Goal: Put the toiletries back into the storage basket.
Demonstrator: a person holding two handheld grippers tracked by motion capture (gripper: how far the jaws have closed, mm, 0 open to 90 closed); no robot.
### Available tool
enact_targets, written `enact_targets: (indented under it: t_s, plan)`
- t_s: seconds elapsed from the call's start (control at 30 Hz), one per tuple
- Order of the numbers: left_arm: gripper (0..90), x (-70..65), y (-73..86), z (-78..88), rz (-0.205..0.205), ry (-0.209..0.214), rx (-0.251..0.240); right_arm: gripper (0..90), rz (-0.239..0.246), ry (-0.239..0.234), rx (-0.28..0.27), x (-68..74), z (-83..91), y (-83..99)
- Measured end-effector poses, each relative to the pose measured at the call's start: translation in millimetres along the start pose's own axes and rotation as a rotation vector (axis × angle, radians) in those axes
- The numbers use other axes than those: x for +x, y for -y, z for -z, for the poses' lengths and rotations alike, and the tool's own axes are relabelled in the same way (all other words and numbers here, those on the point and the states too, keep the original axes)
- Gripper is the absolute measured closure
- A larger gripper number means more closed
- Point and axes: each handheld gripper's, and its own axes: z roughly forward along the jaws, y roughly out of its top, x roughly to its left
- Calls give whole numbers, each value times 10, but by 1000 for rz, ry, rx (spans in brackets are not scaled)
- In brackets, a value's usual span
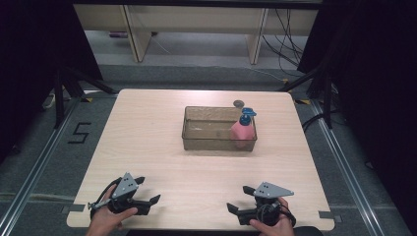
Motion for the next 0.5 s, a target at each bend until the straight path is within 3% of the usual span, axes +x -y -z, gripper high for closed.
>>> enact_targets:
  t_s: [0.13, 0.17, 0.27, 0.37, 0.5]
  plan:
    - [148, 6, -4, 6, -6, -2, 6, 157, -1, -3, 4, 5, -2, 0]
    - [148, 6, -3, 6, -6, -2, 7, 157, 35, 3, -3, -19, -4, -4]
    - [148, 2, -5, 6, -2, -4, 10, 157, 13, -2, 2, 0, -6, 0]
    - [149, 23, -11, 10, -25, 1, 11, 157, 41, 14, 1, -15, -2, -5]
    - [148, 22, -13, 18, -20, 4, 7, 157, 37, 1, -2, -19, -19, -3]
